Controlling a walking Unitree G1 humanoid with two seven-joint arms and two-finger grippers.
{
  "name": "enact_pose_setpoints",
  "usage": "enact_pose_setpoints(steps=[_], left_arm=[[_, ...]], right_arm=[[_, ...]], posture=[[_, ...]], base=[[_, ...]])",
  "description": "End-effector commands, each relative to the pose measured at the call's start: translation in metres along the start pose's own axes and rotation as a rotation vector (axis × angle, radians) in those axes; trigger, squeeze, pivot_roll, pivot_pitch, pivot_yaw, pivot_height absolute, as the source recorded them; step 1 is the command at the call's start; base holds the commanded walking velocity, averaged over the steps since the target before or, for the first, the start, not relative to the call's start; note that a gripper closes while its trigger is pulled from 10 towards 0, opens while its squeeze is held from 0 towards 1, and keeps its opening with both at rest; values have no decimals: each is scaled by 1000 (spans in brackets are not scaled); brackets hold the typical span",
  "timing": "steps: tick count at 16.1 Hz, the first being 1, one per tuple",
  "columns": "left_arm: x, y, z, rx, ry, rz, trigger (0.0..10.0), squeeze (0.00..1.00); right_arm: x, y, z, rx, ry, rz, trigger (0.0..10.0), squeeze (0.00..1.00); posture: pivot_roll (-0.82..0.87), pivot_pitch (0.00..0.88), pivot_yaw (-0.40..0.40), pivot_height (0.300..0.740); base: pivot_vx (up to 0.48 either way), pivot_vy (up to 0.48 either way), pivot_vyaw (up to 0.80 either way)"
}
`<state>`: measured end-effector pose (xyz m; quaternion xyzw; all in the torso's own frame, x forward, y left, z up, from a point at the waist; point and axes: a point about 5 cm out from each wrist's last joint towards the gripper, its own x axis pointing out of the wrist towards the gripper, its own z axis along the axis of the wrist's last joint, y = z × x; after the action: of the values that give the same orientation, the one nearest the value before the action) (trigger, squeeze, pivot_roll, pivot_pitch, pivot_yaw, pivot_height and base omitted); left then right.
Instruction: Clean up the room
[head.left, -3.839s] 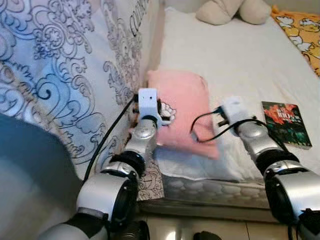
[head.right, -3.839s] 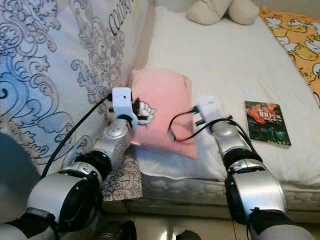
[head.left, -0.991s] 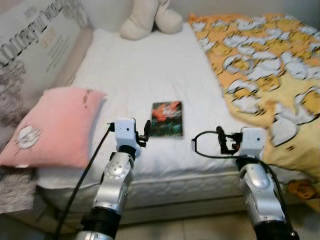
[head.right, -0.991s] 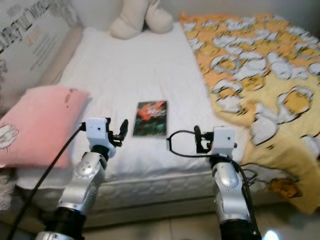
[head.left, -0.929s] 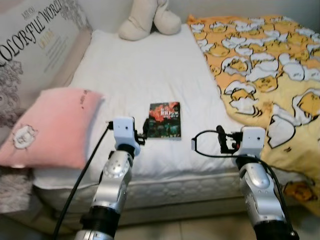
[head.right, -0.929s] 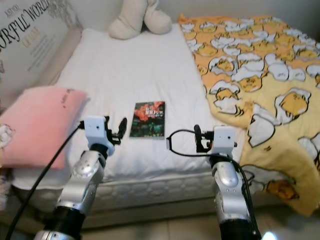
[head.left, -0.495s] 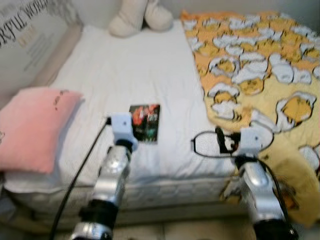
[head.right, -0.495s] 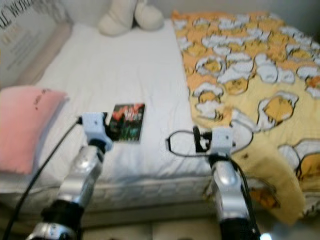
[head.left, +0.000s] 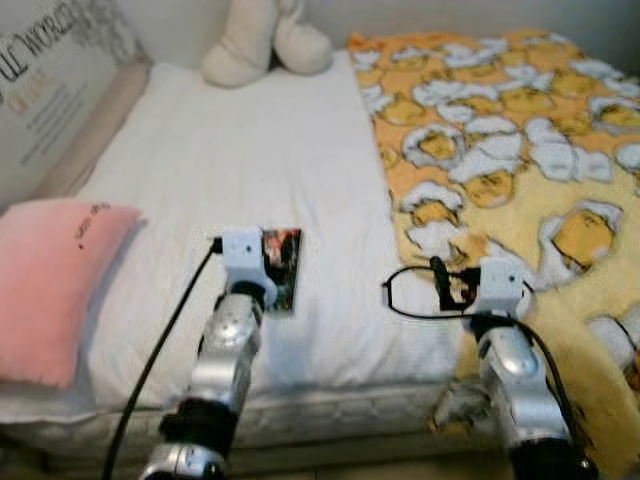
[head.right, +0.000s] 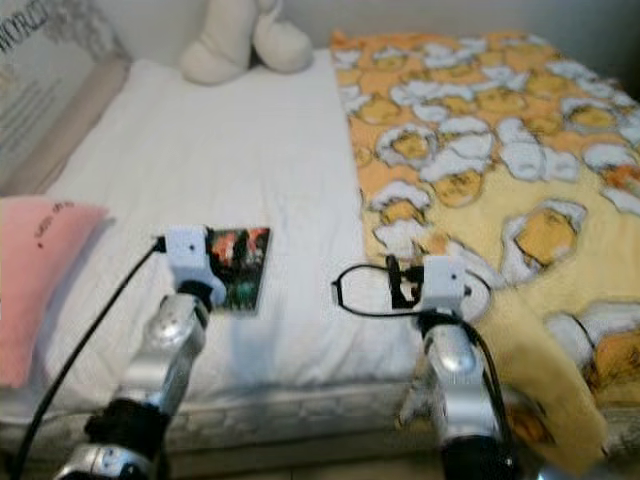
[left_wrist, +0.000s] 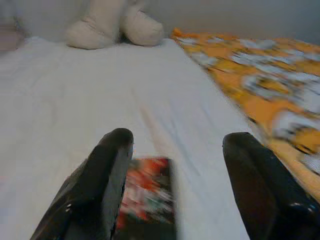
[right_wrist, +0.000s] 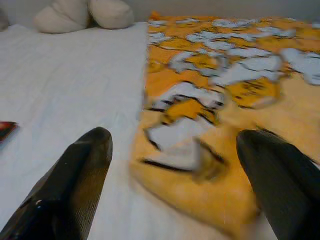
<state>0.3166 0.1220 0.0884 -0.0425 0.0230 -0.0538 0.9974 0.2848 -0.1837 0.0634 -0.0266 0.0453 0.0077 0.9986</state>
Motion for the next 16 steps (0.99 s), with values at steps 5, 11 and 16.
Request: enact_pose_setpoints(steps=[5,11,16], left_arm=[[-1,31,-4,2,43,134,10000,0],[37,17,-11,52,284,-10,10000,0],[48,21,-6,3,342,20,10000,0]], right_arm=[[0,15,1,9,-3,56,10000,0],[-17,9,-12,50,64,23,10000,0],[-63,-7,-24,-27,139,34,10000,0]], posture=[[-169,0,73,740],[-181,23,44,740],[-277,140,9,740]], base=[[184,277,0],[0,0,0],[0,0,0]])
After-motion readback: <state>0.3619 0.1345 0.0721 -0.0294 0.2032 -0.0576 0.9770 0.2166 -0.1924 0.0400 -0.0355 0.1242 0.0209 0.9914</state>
